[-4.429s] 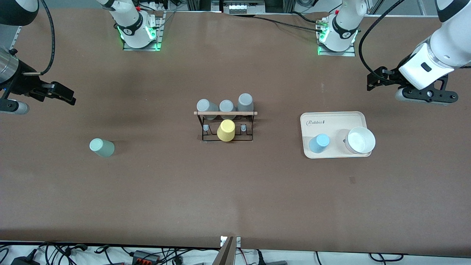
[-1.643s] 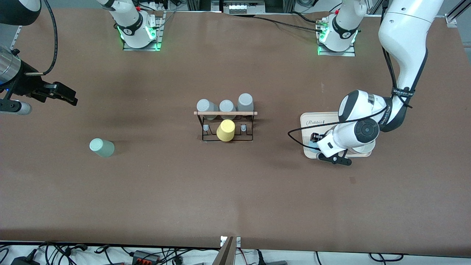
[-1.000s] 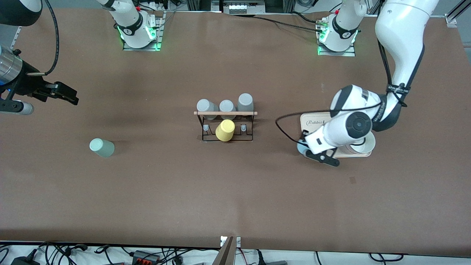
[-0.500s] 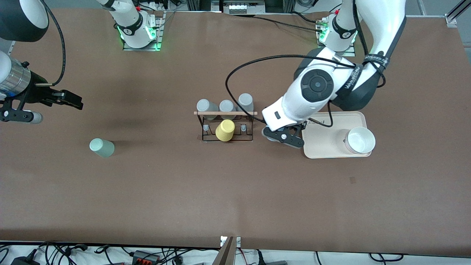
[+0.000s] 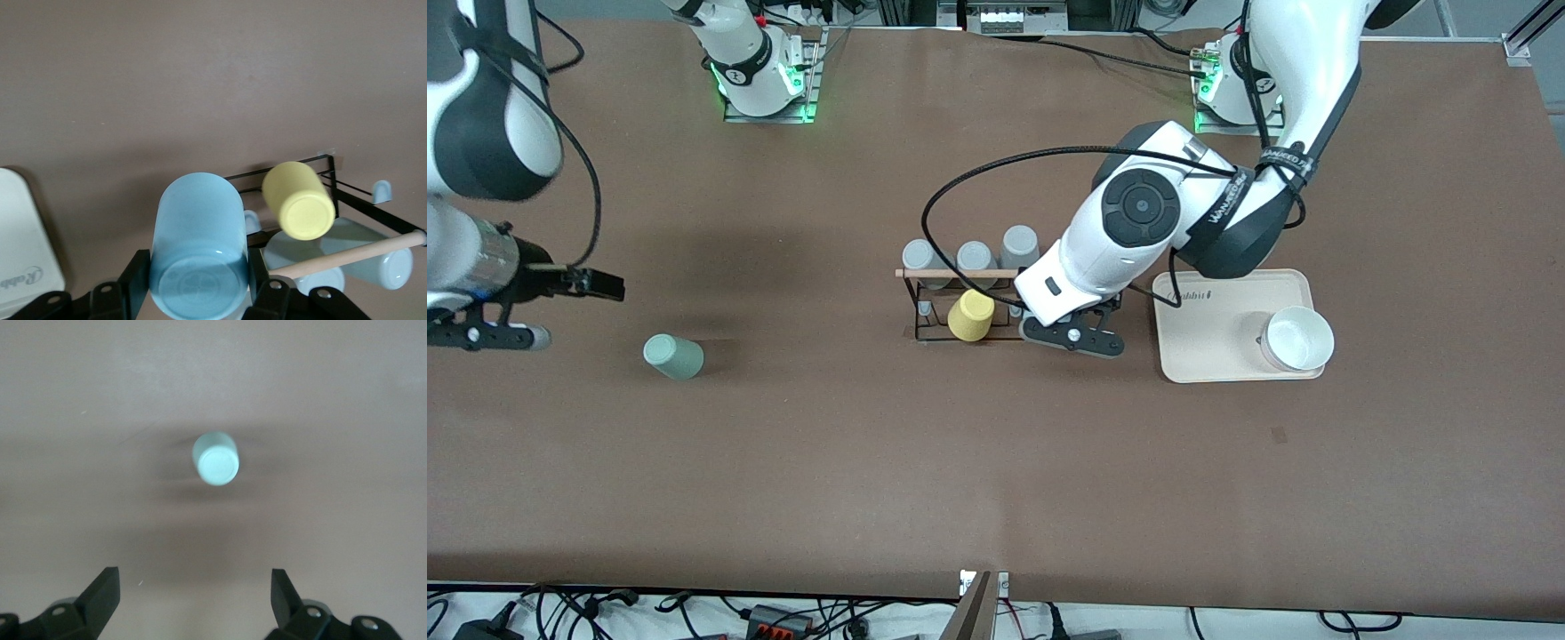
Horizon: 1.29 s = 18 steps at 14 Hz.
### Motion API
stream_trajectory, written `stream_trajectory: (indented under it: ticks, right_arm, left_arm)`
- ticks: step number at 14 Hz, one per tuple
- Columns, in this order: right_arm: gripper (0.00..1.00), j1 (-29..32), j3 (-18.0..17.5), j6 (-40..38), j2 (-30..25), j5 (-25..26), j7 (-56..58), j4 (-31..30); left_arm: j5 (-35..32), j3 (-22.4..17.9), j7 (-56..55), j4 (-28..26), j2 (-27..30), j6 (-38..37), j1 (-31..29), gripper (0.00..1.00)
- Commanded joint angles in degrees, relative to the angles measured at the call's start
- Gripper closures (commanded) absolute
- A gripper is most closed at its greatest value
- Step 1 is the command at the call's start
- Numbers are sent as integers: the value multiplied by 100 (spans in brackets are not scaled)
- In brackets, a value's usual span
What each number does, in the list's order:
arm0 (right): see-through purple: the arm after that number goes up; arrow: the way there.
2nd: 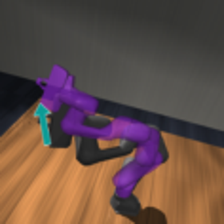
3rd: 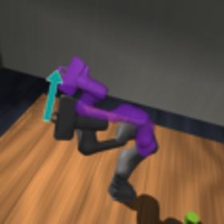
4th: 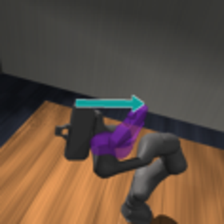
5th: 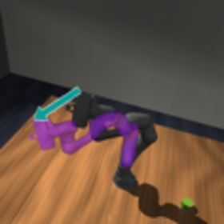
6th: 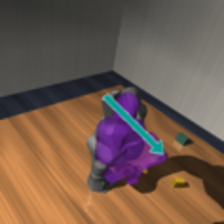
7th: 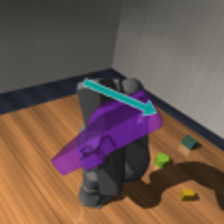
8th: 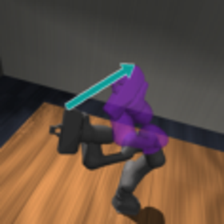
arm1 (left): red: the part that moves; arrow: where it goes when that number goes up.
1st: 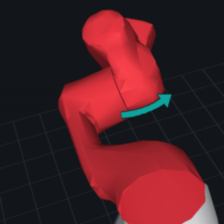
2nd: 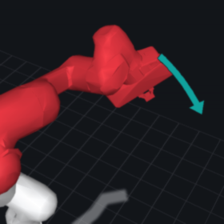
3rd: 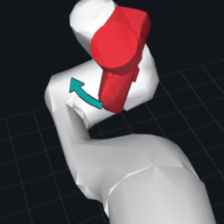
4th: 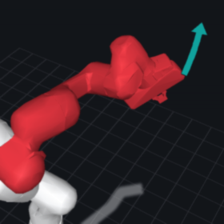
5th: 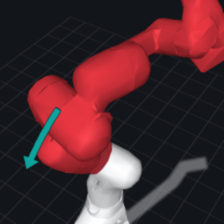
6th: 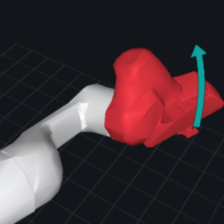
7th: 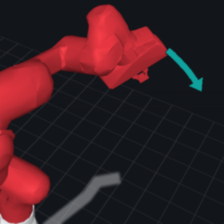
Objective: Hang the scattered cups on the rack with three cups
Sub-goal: 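Hang the blue cup on a rack peg while the right gripper grasps the teal cup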
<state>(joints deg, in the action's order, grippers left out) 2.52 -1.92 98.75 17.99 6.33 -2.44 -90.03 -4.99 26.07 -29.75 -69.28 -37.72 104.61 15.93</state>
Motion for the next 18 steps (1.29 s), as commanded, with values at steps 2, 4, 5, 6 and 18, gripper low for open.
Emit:
stream_trajectory:
  ticks: [2, 4, 5, 6, 18]
  right_arm:
    - [0, 196, -54, 1073, 678, 158, 112, -321]
    - [0, 248, -54, 1645, 1021, 158, 129, -384]
    - [0, 249, -54, 1787, 1135, 158, 129, -384]
    - [0, 257, -54, 1954, 1232, 158, 129, -410]
    - [0, 433, -71, 2905, 1172, 149, 138, -1456]
  left_arm:
    - [-37, -14, -320, 258, -139, -89, 217, 99]
    - [-37, -6, -329, 257, -235, -81, 243, 99]
    - [-46, -6, -338, 249, -236, -55, 331, 99]
    - [-46, -14, -347, 231, -244, -37, 349, 99]
    - [-72, -49, -295, 214, -614, 183, 323, 20]
